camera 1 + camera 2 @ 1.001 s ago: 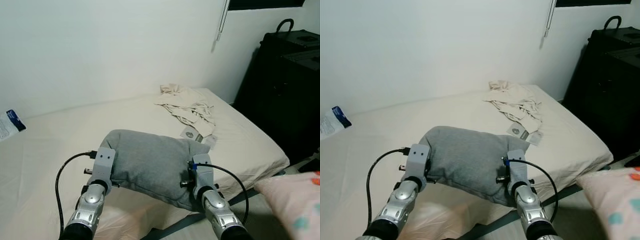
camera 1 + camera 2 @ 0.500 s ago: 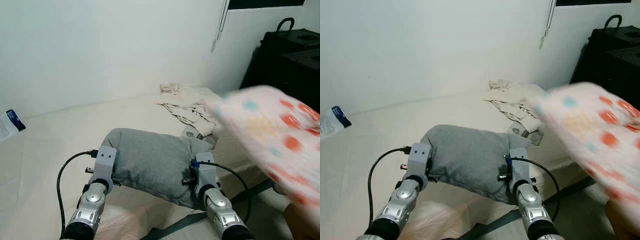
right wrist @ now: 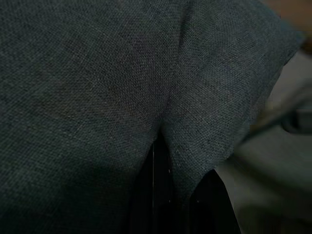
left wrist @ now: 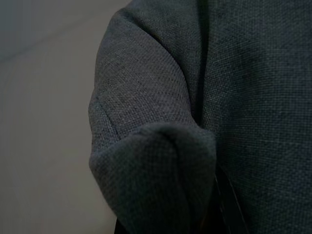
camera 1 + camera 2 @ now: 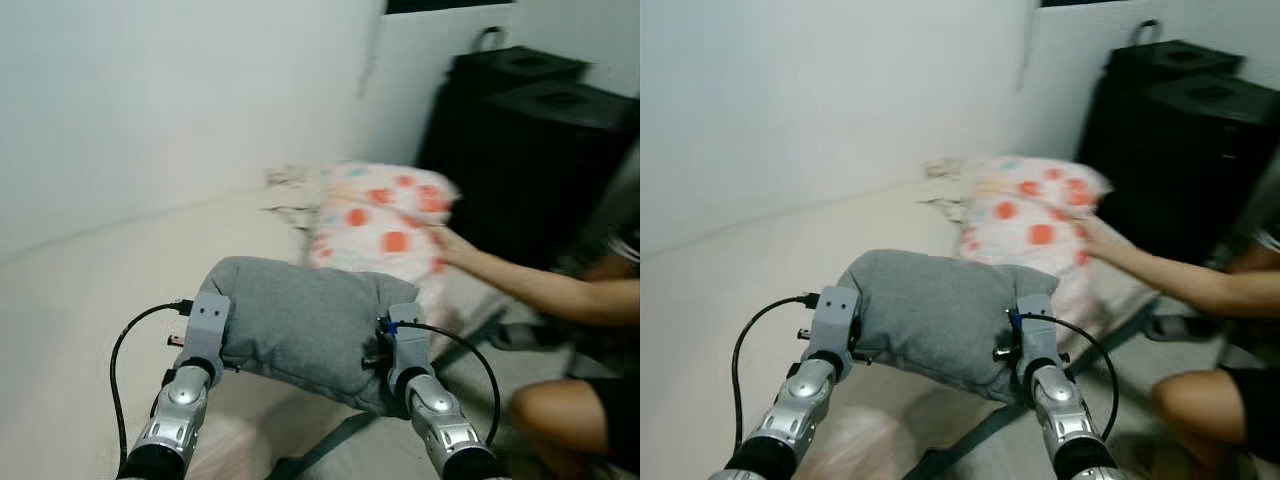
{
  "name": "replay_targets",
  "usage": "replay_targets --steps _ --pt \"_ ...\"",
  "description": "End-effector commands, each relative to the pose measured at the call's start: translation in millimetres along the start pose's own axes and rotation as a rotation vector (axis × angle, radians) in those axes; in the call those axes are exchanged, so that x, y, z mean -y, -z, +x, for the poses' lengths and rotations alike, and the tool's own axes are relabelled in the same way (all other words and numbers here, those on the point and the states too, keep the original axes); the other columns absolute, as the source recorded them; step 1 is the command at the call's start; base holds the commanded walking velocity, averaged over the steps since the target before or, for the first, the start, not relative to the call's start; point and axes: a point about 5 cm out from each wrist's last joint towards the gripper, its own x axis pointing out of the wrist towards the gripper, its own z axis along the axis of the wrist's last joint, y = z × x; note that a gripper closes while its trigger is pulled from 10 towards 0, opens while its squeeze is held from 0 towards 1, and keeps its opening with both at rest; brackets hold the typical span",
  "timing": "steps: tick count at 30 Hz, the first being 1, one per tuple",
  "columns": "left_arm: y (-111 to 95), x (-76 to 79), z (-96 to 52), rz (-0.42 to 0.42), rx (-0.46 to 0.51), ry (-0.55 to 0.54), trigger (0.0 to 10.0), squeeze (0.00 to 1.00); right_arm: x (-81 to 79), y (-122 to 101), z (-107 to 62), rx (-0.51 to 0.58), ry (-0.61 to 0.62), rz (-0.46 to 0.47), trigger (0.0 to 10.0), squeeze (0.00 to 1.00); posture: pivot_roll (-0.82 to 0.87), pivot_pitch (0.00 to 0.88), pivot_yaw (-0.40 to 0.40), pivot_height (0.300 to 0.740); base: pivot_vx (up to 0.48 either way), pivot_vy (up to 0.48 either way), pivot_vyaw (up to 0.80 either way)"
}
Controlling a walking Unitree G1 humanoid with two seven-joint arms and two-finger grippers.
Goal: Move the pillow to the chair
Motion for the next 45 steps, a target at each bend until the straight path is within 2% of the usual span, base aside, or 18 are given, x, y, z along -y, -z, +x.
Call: replay_targets --steps 1,22,33,41,44,45 --pt "-5 1.1 0.6 0.013 0.028 0.01 10.0 0.0 -1.8 -10 1.8 0.054 0.0 0.003 10.0 0.0 -0.02 0.034 -0.038 0.74 0.0 0.0 -0.8" --pt "-10 -3.9 3.2 0.015 0.04 -0.01 10.0 0.0 -3.2 -16 7.2 0.045 -0.01 0.001 10.0 0.0 -0.01 0.028 -0.05 0.74 0.0 0.0 -0.8" --pt "-9 0.3 3.0 0.021 0.037 -0.001 10.0 0.0 -7.2 -18 10.1 0.035 -0.015 -0.003 10.0 0.0 -0.01 0.034 -0.05 0.74 0.0 0.0 -0.8" --pt "-6 2.0 1.8 0.023 0.024 0.009 10.0 0.0 -5.0 -11 8.6 0.011 -0.012 -0.009 10.0 0.0 -0.02 0.038 -0.047 0.74 0.0 0.0 -0.8" --pt "1 0.5 1.4 0.048 -0.014 0.023 10.0 0.0 -2.0 -7 7.3 -0.008 0.006 0.005 10.0 0.0 -0.02 0.04 -0.043 0.74 0.0 0.0 -0.8" --pt "1 -0.8 1.5 0.032 -0.013 0.015 10.0 0.0 -1.0 -4 6.3 -0.017 0.016 0.014 10.0 0.0 -0.02 0.04 -0.042 0.74 0.0 0.0 -0.8"
